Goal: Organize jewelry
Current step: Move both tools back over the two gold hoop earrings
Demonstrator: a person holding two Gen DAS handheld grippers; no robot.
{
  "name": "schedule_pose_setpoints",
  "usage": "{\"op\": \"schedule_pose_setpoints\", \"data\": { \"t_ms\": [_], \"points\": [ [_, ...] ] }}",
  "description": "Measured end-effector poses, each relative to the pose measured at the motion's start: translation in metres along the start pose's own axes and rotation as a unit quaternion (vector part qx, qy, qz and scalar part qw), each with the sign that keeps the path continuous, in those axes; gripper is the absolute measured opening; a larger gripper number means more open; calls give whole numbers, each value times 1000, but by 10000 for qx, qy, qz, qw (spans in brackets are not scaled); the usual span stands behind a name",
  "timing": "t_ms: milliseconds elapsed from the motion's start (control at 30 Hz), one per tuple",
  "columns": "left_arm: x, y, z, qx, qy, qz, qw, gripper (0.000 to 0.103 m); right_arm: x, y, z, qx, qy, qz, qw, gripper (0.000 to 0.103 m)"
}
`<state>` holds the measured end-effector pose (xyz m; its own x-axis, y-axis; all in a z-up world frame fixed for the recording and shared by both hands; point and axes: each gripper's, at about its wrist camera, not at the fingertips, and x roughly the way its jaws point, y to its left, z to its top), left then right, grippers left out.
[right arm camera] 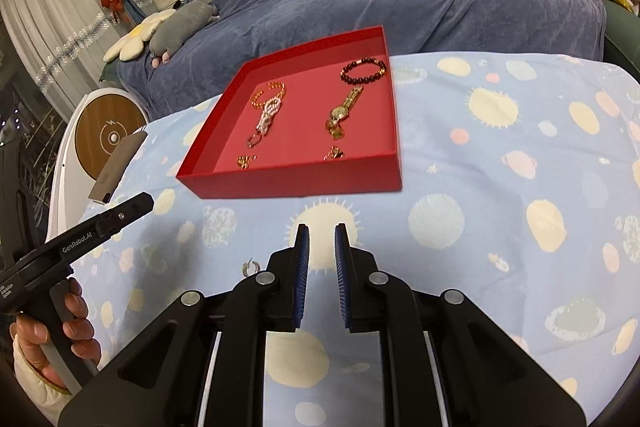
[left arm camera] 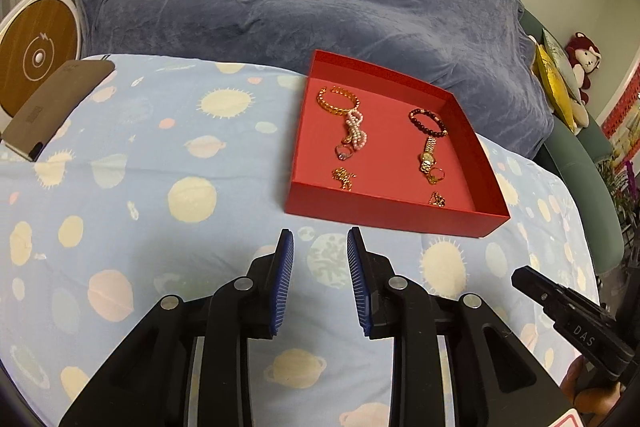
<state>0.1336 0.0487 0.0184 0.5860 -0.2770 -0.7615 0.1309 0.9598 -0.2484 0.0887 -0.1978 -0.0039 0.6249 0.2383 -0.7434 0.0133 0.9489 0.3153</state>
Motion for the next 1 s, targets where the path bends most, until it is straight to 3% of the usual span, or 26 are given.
{"op": "schedule_pose_setpoints", "data": {
  "t_ms": [67, 167, 267, 533, 1000],
  "points": [
    [0, 2, -2, -4, 46, -24, 10000, 26, 7, 7, -6, -214, 105, -42, 9997, 14],
    [-2, 1, -5, 189, -60, 102, 9998, 26, 16, 15, -16, -429, 235, -85, 9988, 31],
    [-2, 0, -7, 324, -112, 251, 9991, 29, 28, 19, -25, -582, 382, -118, 9975, 31],
    [-1, -2, -15, 422, 1, 166, 9990, 39, 49, 31, -33, -818, 511, -172, 9952, 31],
    [1, -1, -21, 465, 80, 149, 9988, 41, 63, 43, -30, -838, 443, -281, 9951, 31]
  ]
}}
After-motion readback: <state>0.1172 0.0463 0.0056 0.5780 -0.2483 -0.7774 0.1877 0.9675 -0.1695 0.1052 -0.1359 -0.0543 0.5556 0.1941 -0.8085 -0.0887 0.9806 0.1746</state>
